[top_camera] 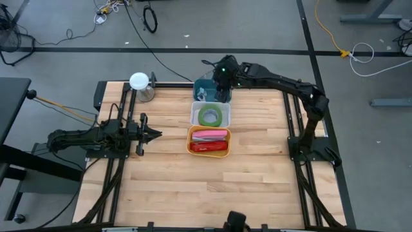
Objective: Pick and place Stapler, Stapler remover, tape
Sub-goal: Put the black stapler remover into the blue bin
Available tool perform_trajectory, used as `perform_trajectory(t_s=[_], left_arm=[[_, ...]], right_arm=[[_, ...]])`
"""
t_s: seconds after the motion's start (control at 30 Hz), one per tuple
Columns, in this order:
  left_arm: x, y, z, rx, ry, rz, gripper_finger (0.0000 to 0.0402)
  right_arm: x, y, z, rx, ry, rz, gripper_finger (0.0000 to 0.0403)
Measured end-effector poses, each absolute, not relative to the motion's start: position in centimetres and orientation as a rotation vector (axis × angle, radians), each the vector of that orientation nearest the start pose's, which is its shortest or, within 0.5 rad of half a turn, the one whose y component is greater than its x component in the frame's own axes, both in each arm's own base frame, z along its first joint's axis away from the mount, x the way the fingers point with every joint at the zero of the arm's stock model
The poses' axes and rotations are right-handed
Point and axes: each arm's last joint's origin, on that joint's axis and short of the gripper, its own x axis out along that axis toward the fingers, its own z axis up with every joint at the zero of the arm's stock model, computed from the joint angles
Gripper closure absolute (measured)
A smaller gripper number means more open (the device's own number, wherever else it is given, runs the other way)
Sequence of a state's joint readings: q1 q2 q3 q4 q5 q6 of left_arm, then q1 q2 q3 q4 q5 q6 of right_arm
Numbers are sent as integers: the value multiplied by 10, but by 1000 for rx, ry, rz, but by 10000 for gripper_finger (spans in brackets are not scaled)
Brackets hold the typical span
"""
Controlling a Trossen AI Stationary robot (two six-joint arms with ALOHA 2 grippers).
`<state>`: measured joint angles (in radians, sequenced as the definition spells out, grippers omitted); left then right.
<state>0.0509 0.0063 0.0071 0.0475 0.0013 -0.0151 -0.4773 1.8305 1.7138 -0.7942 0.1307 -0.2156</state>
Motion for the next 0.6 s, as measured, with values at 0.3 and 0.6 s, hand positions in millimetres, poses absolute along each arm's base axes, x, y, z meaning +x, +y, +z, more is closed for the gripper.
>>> perform_trajectory(t_s=[0.3,0.6], left_arm=[[97,5,170,-14,-49,49,365],[97,5,170,-14,-49,50,365]], right_arm=[[349,-213,303,-7,932,-443,232],[361,-226,273,22,981,-426,232]])
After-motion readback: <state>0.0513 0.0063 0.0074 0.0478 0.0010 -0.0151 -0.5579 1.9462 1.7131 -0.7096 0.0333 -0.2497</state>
